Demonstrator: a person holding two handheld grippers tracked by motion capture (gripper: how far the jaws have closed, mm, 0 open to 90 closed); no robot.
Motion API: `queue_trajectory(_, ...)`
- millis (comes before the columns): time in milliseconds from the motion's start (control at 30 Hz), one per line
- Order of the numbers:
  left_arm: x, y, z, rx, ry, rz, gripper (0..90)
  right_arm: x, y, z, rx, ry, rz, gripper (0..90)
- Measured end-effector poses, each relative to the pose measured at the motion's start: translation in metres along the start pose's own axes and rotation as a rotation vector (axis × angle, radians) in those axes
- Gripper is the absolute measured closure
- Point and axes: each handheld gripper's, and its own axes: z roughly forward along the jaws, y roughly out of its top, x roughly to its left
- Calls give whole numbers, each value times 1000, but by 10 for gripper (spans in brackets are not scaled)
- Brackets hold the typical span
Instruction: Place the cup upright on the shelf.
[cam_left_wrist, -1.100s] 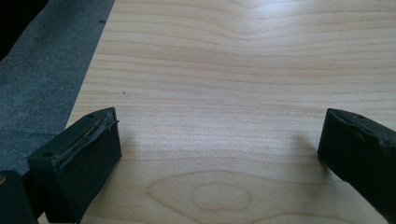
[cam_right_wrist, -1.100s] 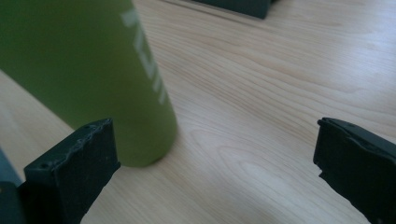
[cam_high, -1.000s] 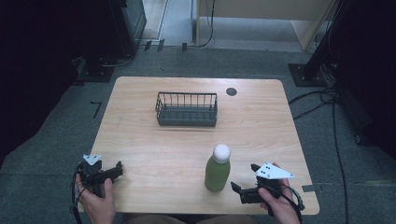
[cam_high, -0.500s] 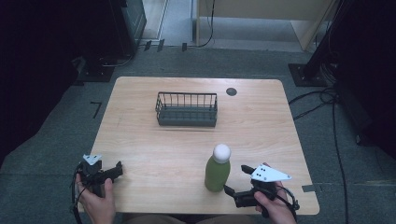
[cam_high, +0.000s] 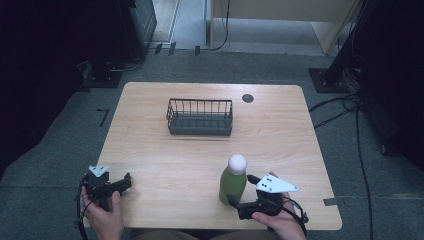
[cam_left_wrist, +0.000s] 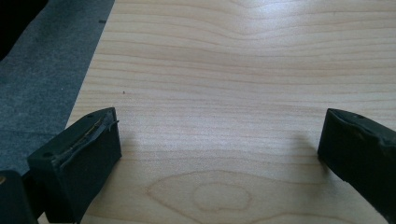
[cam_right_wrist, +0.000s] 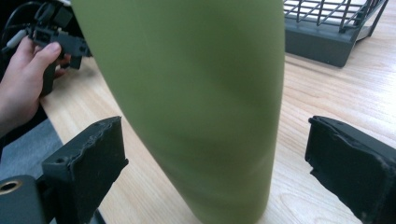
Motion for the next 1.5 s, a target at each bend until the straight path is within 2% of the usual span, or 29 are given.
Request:
queue_trajectory(100, 0, 0, 0, 0, 0, -1, 0, 3, 1, 3, -11, 3, 12, 40)
queue_trajectory(267, 0, 0, 0, 0, 0, 0, 0, 8, 3, 8, -34, -51, 7, 86)
queue_trajectory(467, 0, 0, 0, 0, 0, 0, 0, 13, 3, 12, -40, -72, -8, 142)
queue_trajectory(800, 0, 0, 0, 0, 0, 0, 0, 19, 5, 19, -48, -121, -34, 161)
queue_trajectory(967, 0, 0, 0, 0, 0, 0, 0, 20, 7, 22, -53, -128, -36, 173)
queue_trajectory(1033, 0, 0, 0, 0, 0, 0, 0, 22, 7, 23, -64, -149, -57, 188)
queue_trajectory(1100, 0, 0, 0, 0, 0, 0, 0, 22, 7, 23, -68, -155, -57, 189)
queue_trajectory(1133, 0, 0, 0, 0, 0, 0, 0, 23, 9, 24, -72, -170, -42, 193)
queue_trajectory(1333, 0, 0, 0, 0, 0, 0, 0, 21, 12, 26, -86, -182, -22, 199)
queue_trajectory(1500, 0, 0, 0, 0, 0, 1, 0, 22, 16, 30, -92, -182, -39, 199)
